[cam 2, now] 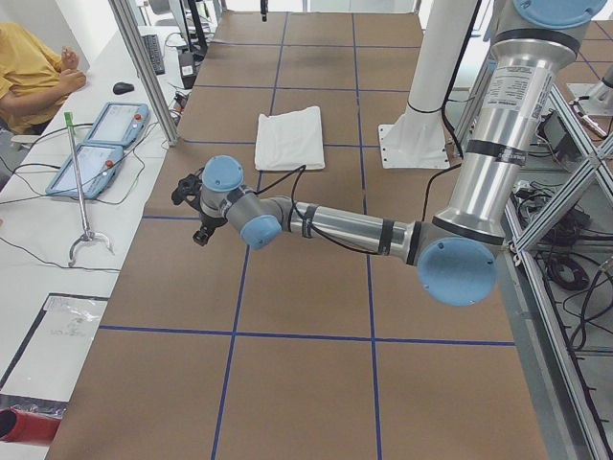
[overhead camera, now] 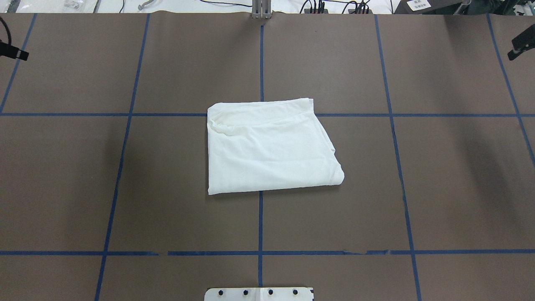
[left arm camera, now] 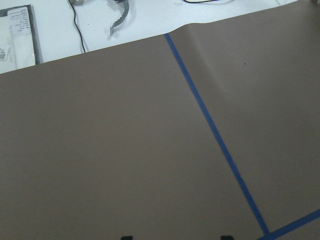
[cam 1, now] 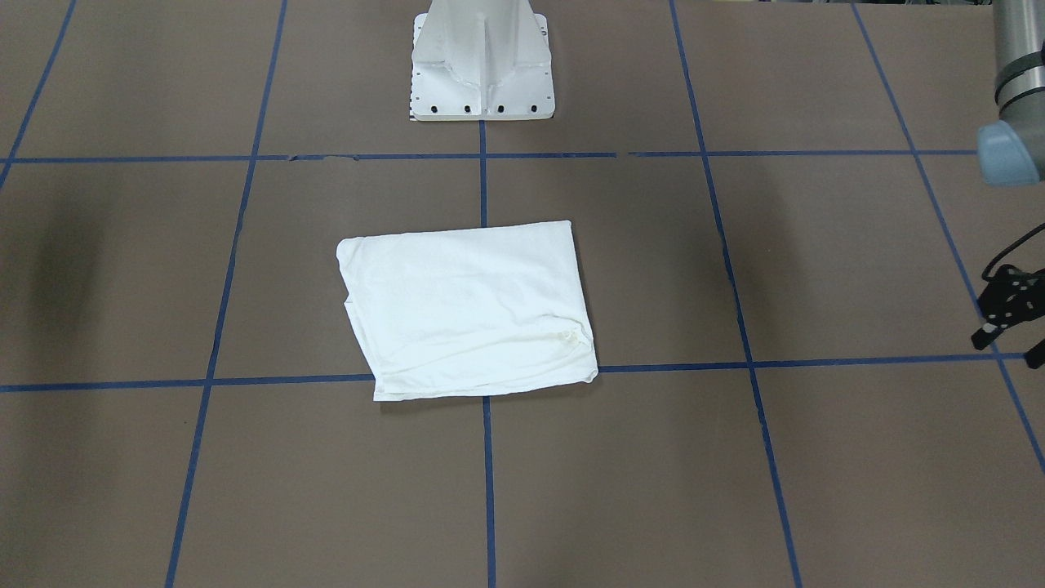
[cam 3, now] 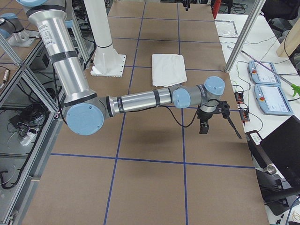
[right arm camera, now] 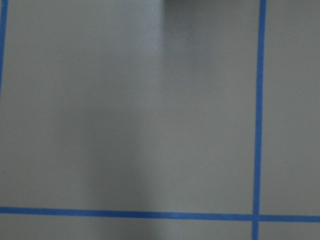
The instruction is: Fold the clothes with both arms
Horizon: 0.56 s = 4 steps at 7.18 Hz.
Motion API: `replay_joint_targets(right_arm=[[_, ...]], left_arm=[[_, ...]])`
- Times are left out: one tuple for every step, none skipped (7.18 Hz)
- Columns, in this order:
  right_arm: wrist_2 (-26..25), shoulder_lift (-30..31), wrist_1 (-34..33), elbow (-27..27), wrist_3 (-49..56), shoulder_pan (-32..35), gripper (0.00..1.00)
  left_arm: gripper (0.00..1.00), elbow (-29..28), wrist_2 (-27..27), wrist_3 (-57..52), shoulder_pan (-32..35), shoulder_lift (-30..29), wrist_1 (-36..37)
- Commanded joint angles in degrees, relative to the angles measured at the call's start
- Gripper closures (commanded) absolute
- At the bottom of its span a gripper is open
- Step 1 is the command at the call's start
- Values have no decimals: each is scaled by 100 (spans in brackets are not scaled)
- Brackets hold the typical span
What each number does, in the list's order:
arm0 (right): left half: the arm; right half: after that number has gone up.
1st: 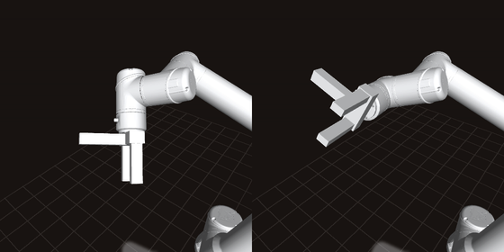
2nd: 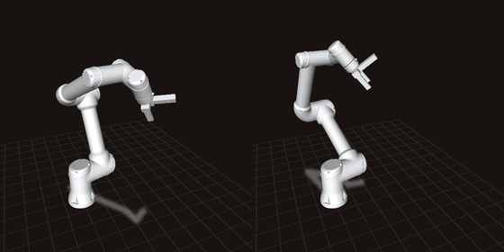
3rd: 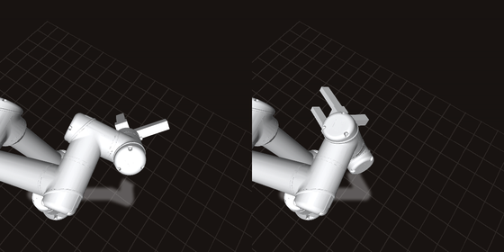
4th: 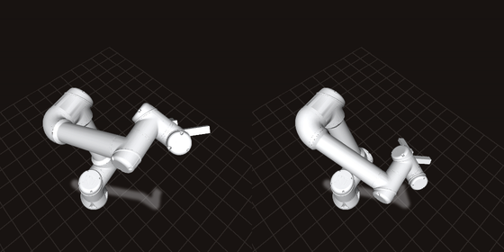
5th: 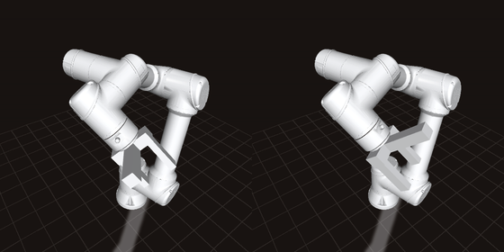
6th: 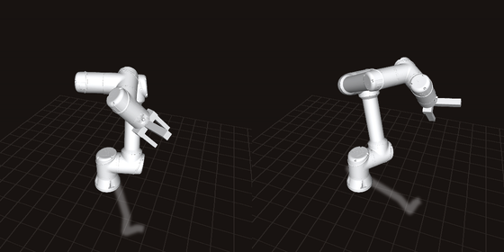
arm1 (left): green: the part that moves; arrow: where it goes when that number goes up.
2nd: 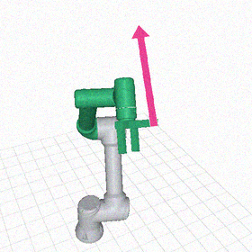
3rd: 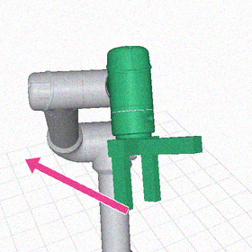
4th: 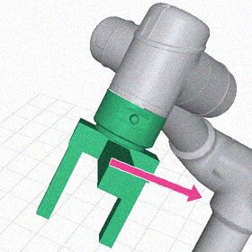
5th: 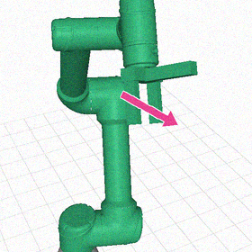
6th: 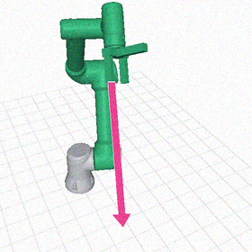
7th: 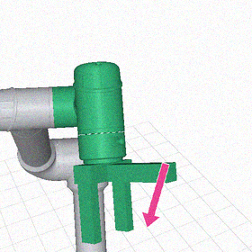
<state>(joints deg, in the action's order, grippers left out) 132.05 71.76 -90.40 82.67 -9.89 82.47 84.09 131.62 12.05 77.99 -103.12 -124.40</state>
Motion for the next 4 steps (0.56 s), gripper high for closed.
replay_joint_targets(right_arm=[[5, 372, -189, 91, 612, 243, 0], [5, 461, -189, 109, 612, 243, 0], [13, 496, -189, 135, 612, 243, 0], [5, 523, -180, 127, 603, 243, 0]], left_arm=[[31, -15, 22, -1133, 506, 82, 992], [29, -15, 48, -1135, 507, 99, 1127], [0, -15, 48, -1109, 507, 125, 1233], [0, 11, 57, -1091, 507, 143, 1260]])
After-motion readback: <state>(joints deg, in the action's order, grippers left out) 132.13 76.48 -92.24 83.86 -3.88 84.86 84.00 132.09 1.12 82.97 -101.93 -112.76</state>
